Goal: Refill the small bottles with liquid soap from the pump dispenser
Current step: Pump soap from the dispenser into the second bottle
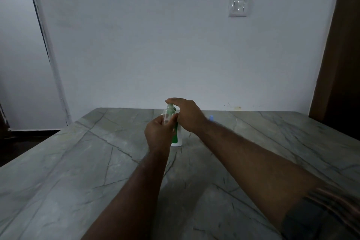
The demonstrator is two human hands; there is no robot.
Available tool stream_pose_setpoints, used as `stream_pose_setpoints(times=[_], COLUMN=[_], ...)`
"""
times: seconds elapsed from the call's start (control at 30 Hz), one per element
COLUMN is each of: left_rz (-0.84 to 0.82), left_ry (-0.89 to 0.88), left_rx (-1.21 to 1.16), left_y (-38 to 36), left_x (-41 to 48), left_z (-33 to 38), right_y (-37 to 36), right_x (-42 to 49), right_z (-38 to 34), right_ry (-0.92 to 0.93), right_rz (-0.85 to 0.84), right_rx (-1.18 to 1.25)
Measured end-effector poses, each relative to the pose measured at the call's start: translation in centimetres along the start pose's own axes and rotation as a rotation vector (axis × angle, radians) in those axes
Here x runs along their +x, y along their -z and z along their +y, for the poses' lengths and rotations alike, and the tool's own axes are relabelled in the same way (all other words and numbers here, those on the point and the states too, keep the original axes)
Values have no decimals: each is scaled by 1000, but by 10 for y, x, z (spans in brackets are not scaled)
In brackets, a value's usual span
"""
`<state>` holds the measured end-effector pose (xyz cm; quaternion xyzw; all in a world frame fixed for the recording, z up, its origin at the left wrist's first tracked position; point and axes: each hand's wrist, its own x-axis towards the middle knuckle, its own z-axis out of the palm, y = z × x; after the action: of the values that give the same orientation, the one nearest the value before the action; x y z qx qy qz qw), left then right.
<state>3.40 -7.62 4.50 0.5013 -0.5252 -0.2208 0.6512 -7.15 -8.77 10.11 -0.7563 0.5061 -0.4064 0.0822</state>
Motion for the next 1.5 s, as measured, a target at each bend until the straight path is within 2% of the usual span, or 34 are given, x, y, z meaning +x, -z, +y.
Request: stream_pose_setpoints(times=[0.37, 0.53, 0.8, 1.0, 1.27, 1.5], left_rz=[-2, -28, 7, -2, -2, -17], left_ry=[7, 11, -4, 1, 30, 10], left_rx=[-14, -12, 5, 15, -31, -18], left_y=[3, 2, 2, 2, 3, 1], left_x=[4, 1, 5, 0, 1, 2], left_z=[0, -3, -2, -2, 0, -5], right_y=[6, -4, 3, -6, 3, -4], right_x=[7, -1, 6, -3, 3, -2], right_z=[-3, 6, -3, 2, -6, 3], right_ry=[42, 20, 35, 1, 28, 19], right_rz=[-43, -5, -46, -7, -42, 0], right_rx=[-75, -5, -47, 38, -6, 30])
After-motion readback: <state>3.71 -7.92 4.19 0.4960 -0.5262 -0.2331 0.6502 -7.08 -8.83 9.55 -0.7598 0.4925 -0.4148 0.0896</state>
